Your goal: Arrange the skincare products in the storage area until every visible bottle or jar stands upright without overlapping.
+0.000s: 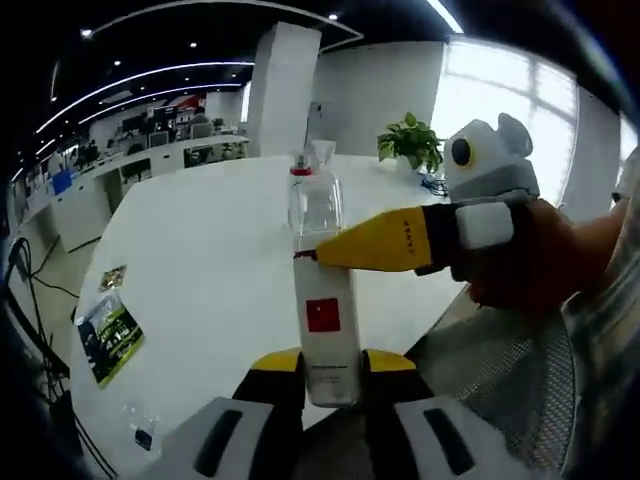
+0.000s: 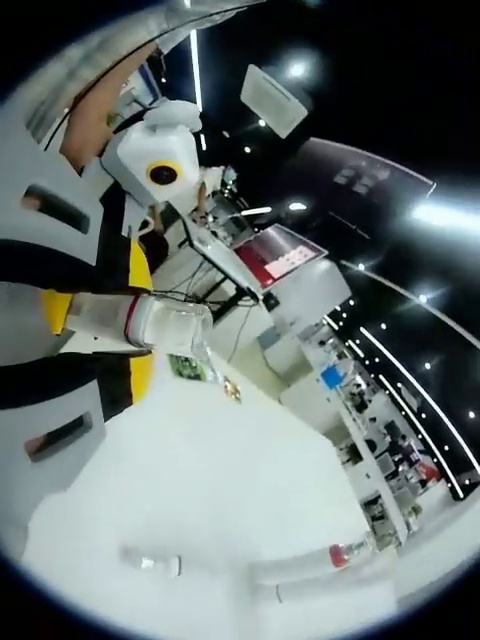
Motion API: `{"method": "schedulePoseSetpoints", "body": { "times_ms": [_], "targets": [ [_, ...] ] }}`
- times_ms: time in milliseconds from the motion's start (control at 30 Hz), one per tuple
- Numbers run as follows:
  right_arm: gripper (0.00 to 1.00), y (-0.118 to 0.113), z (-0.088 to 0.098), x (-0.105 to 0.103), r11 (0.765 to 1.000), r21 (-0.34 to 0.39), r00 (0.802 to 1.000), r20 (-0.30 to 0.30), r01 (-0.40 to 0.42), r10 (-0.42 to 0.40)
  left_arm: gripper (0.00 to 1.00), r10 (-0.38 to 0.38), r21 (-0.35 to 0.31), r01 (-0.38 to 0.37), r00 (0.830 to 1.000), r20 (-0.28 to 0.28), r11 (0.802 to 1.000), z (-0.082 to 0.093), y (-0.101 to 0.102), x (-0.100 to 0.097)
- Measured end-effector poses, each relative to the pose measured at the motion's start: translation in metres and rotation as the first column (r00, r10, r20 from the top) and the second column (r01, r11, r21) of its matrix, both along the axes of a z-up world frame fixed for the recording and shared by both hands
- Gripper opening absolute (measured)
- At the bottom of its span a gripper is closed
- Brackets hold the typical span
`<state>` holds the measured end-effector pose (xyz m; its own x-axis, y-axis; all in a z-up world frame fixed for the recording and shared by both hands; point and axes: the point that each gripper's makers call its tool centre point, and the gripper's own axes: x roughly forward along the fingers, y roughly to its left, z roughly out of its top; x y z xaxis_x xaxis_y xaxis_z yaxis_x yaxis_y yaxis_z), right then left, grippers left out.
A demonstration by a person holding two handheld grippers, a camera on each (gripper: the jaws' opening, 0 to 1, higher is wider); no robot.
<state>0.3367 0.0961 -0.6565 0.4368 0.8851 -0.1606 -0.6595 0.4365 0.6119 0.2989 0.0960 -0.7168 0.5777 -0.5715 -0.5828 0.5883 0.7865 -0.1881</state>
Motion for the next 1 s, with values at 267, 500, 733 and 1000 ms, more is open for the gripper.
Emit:
{"method": "schedulePoseSetpoints", "body": {
  "times_ms": [267, 500, 733, 1000],
  "targets": [
    [0.17, 0.001, 0.025, -0.010, 0.990, 0.093, 0.994, 0.023, -0.109, 0.107, 0.26, -0.104, -0.272, 0.087, 0.993, -0.047, 0.958, 0.025, -0.018, -0.010],
    [0.17, 0.002, 0.032, -0.024, 0.968, 0.144, 0.979, 0.017, -0.203, 0.203, 0.28, -0.138, -0.354, 0.099, 0.987, -0.086, 0.930, 0.031, -0.026, -0.017],
    [0.18, 0.000, 0.026, -0.016, 0.986, 0.055, 0.987, 0.004, -0.161, 0.161, 0.26, -0.051, -0.262, 0.037, 0.998, -0.048, 0.964, 0.025, -0.014, -0.005],
    [0.20, 0.012, 0.013, -0.014, 0.988, -0.097, 0.993, -0.042, -0.118, 0.114, 0.25, 0.081, -0.146, -0.081, 0.997, -0.011, 0.986, 0.016, 0.007, 0.010]
  ]
}}
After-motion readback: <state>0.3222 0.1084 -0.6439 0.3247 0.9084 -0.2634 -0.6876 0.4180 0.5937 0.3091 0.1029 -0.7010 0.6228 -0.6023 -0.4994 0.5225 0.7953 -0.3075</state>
